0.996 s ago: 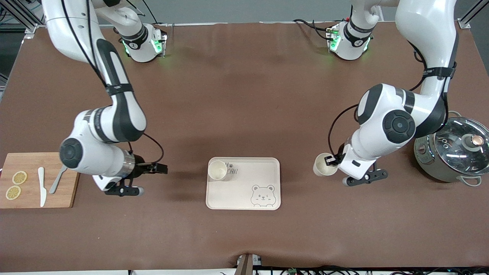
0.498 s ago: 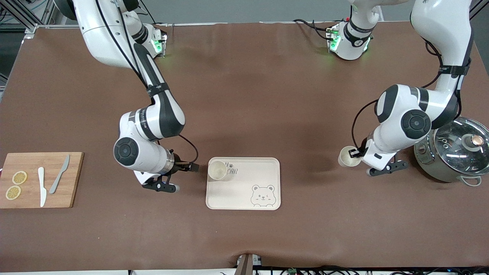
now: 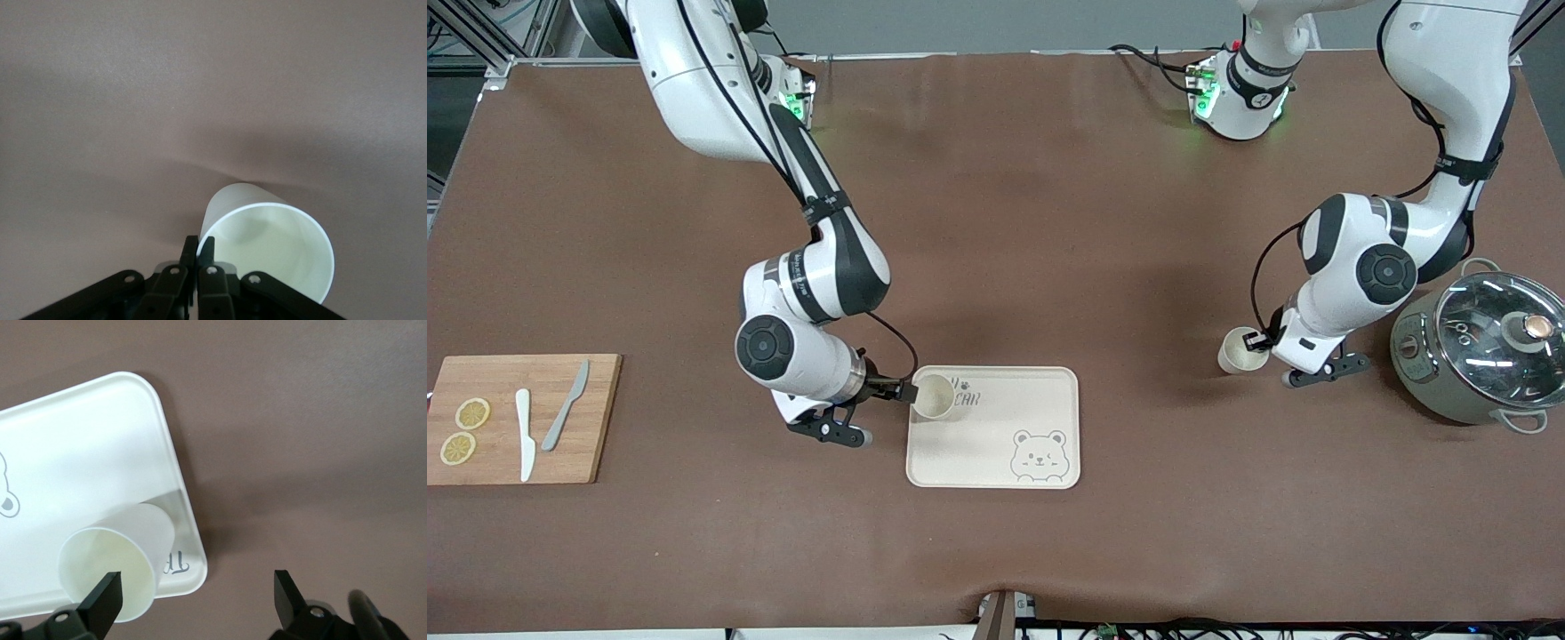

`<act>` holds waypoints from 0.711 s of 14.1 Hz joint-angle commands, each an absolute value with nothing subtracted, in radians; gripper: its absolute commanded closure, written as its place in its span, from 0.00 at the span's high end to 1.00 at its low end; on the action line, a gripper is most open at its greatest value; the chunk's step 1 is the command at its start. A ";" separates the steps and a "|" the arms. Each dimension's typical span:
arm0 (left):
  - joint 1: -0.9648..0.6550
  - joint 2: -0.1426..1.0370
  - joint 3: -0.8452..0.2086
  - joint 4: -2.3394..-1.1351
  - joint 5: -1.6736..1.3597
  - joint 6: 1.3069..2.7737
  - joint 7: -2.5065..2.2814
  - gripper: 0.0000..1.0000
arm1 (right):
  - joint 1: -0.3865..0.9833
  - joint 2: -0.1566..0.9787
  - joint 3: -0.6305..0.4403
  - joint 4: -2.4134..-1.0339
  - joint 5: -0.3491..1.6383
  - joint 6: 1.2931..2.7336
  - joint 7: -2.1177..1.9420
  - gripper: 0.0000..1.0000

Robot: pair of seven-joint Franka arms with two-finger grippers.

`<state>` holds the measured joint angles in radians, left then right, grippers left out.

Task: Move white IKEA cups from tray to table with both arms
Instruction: 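Set the cup beside the pot while the right gripper reaches the cup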

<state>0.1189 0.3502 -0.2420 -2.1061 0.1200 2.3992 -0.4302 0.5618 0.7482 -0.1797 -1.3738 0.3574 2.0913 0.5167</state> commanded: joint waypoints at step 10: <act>0.155 0.266 -0.265 -2.030 0.137 2.343 -0.404 1.00 | 0.600 0.815 -0.192 -1.308 0.374 2.121 0.592 0.74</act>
<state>0.1362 0.3269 -0.2560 -2.0578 0.1200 2.4063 -0.4253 0.5831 0.7933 -0.1802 -1.3409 0.3574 2.1179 0.5662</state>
